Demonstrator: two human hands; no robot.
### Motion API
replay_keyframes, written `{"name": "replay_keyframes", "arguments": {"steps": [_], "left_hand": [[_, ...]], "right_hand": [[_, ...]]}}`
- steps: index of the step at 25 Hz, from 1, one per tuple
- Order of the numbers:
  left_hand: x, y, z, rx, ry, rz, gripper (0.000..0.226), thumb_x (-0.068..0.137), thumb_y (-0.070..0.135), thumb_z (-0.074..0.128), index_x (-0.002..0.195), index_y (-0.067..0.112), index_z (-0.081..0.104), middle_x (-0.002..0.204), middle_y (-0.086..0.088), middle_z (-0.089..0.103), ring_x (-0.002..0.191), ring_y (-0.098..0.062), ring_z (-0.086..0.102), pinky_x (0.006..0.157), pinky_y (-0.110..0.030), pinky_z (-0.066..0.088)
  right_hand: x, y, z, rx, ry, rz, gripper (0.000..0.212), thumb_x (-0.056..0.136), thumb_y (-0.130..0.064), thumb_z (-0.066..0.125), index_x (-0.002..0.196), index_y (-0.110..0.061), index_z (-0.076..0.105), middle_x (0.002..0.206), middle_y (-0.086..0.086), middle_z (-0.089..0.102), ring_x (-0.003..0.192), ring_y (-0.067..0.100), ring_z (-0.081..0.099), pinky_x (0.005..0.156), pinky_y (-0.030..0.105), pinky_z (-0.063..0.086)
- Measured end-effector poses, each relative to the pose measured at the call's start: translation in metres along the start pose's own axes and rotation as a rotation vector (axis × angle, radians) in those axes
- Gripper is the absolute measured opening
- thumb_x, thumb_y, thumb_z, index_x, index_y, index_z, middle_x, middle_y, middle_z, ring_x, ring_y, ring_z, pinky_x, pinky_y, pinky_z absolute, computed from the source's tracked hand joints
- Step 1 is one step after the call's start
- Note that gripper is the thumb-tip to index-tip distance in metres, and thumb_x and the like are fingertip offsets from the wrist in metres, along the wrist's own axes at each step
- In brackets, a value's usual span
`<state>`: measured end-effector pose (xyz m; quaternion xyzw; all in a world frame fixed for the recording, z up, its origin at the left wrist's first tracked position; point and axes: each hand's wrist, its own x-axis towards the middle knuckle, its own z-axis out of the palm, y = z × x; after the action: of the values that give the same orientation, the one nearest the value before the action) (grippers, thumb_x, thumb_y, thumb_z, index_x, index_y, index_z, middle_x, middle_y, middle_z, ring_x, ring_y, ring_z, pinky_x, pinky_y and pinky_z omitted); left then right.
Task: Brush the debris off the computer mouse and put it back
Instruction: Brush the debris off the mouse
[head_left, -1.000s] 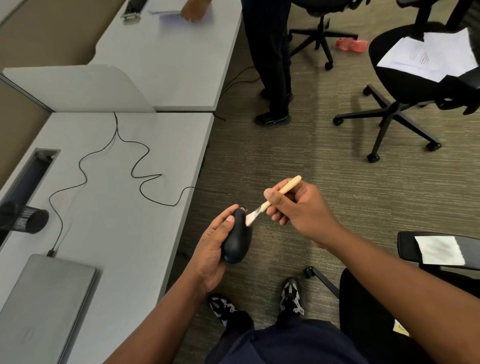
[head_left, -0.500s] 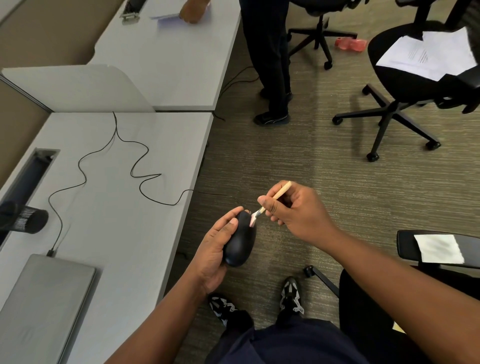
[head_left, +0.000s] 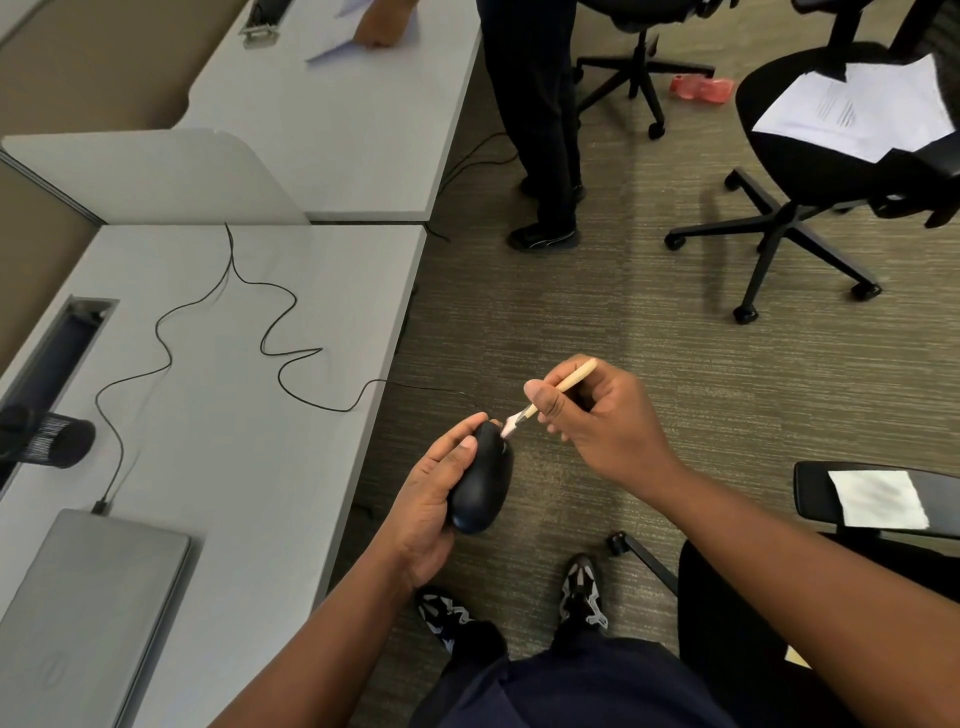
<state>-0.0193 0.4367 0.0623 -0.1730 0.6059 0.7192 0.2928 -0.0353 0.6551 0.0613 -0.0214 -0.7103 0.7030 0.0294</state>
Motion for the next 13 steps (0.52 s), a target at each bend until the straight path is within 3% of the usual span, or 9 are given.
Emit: {"name": "replay_keyframes", "arguments": {"steps": [2, 4, 8, 10, 13], "left_hand": [[0.0005, -0.0001, 0.0, 0.011, 0.001, 0.0, 0.046, 0.09, 0.037, 0.067, 0.135, 0.029, 0.072, 0.135, 0.001, 0.073, 0.117, -0.015, 0.072, 0.091, -0.036, 0.056], [0.0007, -0.0002, 0.0008, 0.025, -0.002, 0.003, 0.049, 0.088, 0.039, 0.067, 0.136, 0.029, 0.071, 0.136, 0.002, 0.073, 0.118, -0.015, 0.071, 0.093, -0.036, 0.056], [-0.0004, 0.0005, 0.0015, 0.037, -0.005, 0.002, 0.052, 0.087, 0.04, 0.067, 0.138, 0.028, 0.069, 0.136, 0.003, 0.073, 0.12, -0.015, 0.071, 0.095, -0.036, 0.057], [-0.0014, 0.0005, 0.0013, 0.042, -0.012, 0.002, 0.052, 0.087, 0.041, 0.068, 0.137, 0.028, 0.069, 0.134, 0.004, 0.074, 0.119, -0.014, 0.071, 0.094, -0.035, 0.058], [-0.0019, -0.0001, 0.0016, 0.051, -0.019, 0.008, 0.057, 0.086, 0.042, 0.068, 0.14, 0.026, 0.067, 0.137, 0.003, 0.072, 0.125, -0.017, 0.069, 0.098, -0.037, 0.057]], "right_hand": [[0.0005, -0.0028, 0.0007, 0.07, -0.057, 0.03, 0.021, 0.09, -0.044, 0.078, 0.083, -0.026, 0.07, 0.069, 0.007, 0.073, 0.058, 0.017, 0.067, 0.054, 0.024, 0.054], [0.0008, -0.0029, 0.0021, 0.049, -0.121, 0.023, 0.021, 0.091, -0.043, 0.077, 0.082, -0.025, 0.07, 0.069, 0.005, 0.073, 0.058, 0.013, 0.067, 0.054, 0.02, 0.052], [0.0009, -0.0004, 0.0023, -0.032, -0.128, -0.038, 0.021, 0.092, -0.043, 0.076, 0.083, -0.024, 0.071, 0.07, 0.006, 0.071, 0.06, 0.025, 0.065, 0.056, 0.031, 0.053], [0.0013, 0.0023, 0.0012, -0.089, -0.125, -0.075, 0.021, 0.093, -0.042, 0.075, 0.083, -0.024, 0.071, 0.07, 0.001, 0.07, 0.059, 0.021, 0.063, 0.056, 0.032, 0.052], [0.0012, 0.0048, 0.0009, -0.216, -0.133, -0.182, 0.021, 0.094, -0.041, 0.074, 0.085, -0.023, 0.07, 0.069, -0.01, 0.067, 0.055, 0.006, 0.058, 0.054, 0.013, 0.043]]}}
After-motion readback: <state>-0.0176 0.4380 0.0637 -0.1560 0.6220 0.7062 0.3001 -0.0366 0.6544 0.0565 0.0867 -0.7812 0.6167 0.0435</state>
